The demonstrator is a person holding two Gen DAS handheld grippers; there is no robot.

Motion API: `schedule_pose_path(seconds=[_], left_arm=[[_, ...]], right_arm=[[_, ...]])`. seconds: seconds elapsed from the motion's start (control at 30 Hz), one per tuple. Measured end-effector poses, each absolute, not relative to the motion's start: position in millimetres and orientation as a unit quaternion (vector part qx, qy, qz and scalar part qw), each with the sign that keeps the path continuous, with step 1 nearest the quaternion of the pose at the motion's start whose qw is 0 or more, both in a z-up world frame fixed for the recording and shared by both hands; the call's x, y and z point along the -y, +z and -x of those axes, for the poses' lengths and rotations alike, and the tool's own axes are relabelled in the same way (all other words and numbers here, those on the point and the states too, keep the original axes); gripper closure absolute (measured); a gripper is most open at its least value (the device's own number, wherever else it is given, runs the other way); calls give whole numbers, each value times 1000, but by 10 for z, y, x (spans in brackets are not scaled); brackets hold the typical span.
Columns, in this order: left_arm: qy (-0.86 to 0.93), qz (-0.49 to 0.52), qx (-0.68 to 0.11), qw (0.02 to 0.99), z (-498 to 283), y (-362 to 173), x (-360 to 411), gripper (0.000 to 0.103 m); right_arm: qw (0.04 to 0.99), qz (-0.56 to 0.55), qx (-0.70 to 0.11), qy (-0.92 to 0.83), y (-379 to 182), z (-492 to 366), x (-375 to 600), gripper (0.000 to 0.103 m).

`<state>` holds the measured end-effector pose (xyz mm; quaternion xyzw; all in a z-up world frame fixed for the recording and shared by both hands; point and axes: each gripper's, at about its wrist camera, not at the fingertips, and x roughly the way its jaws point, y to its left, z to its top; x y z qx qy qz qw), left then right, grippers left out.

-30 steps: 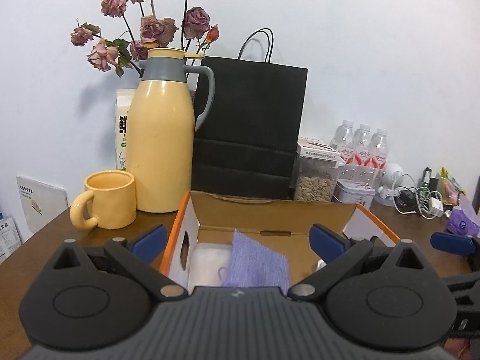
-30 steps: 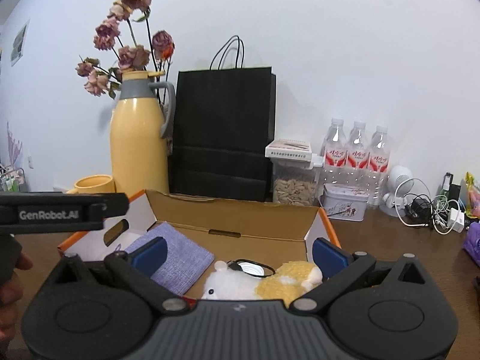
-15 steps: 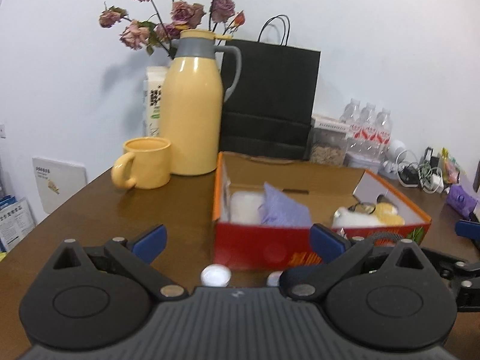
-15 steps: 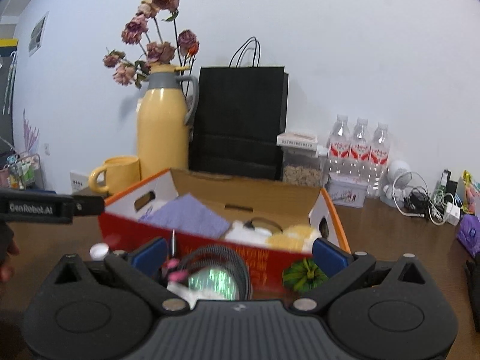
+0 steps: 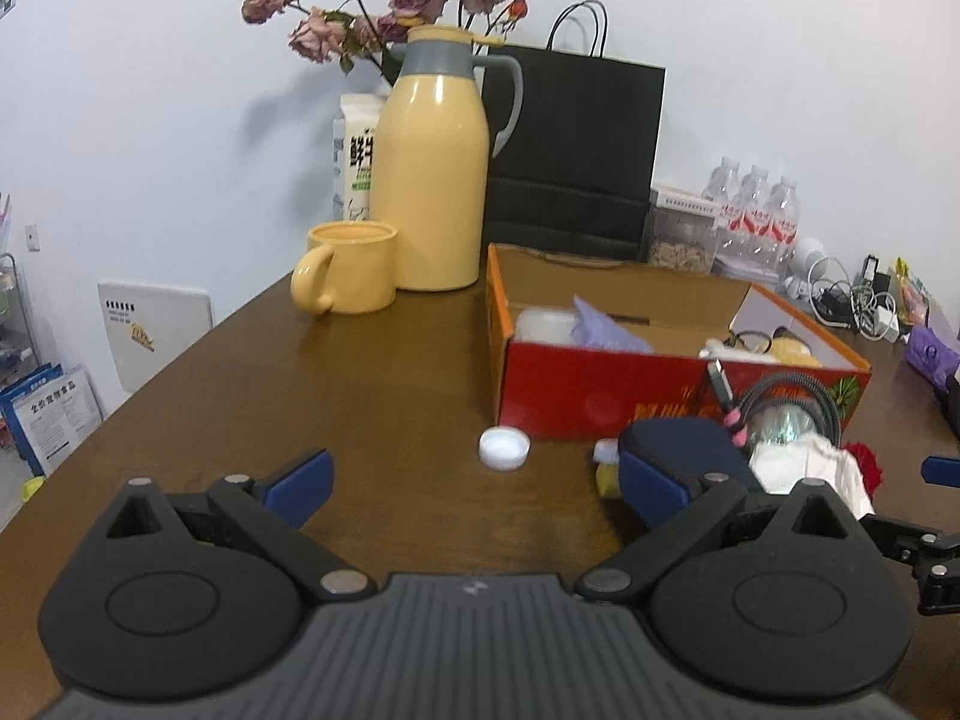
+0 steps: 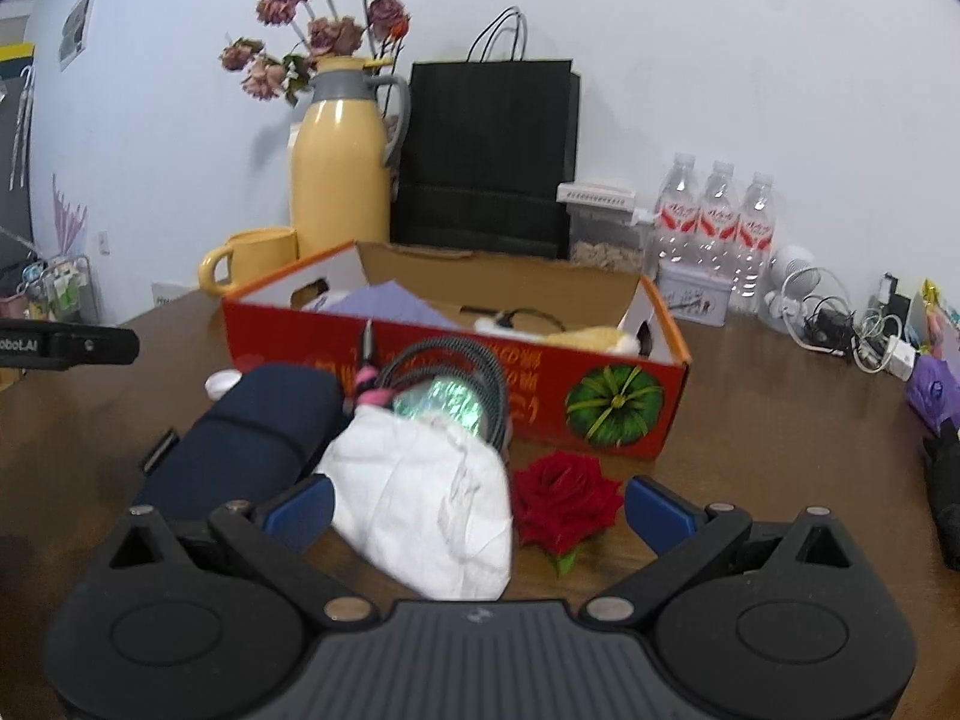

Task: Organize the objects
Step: 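Withdraw both grippers from the box back toward the table items, then grasp the white cloth with the right gripper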

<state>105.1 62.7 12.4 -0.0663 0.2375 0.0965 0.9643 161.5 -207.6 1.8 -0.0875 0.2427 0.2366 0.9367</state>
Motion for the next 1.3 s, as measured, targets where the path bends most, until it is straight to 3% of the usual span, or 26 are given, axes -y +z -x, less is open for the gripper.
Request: schedule_pose_path(seconds=[0.37,0.57,0.7,1.2,1.3], left_arm=[[107,67,-243,962,-944,154,-676,0],[110,66,-248,960,-942,146,-660,0],[108,65,-249,960,-944,136,-640,0],[110,66,-251,960,-914,101,-641,0],[111,68,-252,959,-913,87,-644,0]], right_arm=[[913,172,-261,261,-178,-1747,1721,0],[904,190,-263,280,-241,-1835,1631,6],[903,173,-269,289,-238,-1868,1668,18],[910,181,-245,282,-204,-1765,1691,29],[914,174,-239,279,-190,-1743,1723,43]])
